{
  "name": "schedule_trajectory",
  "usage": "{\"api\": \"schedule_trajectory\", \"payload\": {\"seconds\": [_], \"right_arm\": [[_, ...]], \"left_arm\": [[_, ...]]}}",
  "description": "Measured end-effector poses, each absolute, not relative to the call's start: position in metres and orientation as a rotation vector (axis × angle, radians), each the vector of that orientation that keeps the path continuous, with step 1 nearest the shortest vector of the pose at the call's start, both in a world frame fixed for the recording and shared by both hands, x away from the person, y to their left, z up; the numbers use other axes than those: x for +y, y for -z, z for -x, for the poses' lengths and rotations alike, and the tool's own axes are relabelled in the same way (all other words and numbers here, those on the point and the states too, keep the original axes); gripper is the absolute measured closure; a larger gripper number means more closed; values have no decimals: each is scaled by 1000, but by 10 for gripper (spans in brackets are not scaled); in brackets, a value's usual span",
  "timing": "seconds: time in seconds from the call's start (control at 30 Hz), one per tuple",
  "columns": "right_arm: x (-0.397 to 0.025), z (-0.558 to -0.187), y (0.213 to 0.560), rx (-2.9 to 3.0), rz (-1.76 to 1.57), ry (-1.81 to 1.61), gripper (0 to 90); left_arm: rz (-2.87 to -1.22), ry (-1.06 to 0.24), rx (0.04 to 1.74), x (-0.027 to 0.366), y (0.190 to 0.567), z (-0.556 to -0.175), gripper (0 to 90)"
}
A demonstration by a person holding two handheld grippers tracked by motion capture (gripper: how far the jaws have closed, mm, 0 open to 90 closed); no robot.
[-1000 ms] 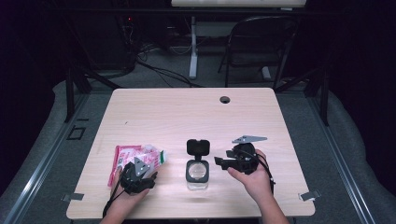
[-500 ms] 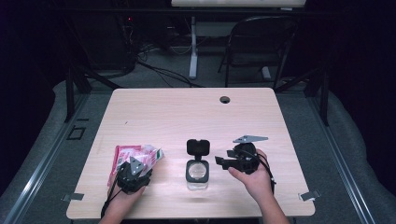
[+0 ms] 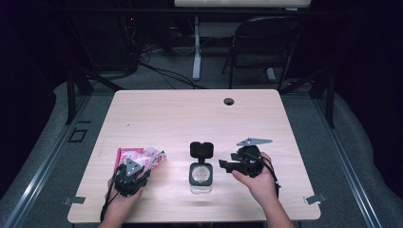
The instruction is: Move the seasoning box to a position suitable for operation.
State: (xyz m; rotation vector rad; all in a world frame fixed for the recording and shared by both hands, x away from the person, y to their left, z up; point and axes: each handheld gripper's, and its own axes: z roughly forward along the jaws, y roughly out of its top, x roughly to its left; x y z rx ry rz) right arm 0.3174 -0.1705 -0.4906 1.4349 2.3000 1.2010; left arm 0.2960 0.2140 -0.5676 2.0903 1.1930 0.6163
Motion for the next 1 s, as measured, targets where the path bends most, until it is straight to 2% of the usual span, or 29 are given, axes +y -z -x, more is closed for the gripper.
{"api": "schedule_trajectory", "payload": {"seconds": [0.13,0.23,1.0], "right_arm": [[-170,-318,491,2305,-1434,-1193,418],[-170,-318,492,2304,-1438,-1199,418],[-167,-318,495,2309,-1449,-1186,420]], "left_arm": [[-2075,-593,1212,219,567,-297,822],[-2082,-579,1219,220,568,-299,851],[-2113,-530,1231,219,575,-306,814]]}}
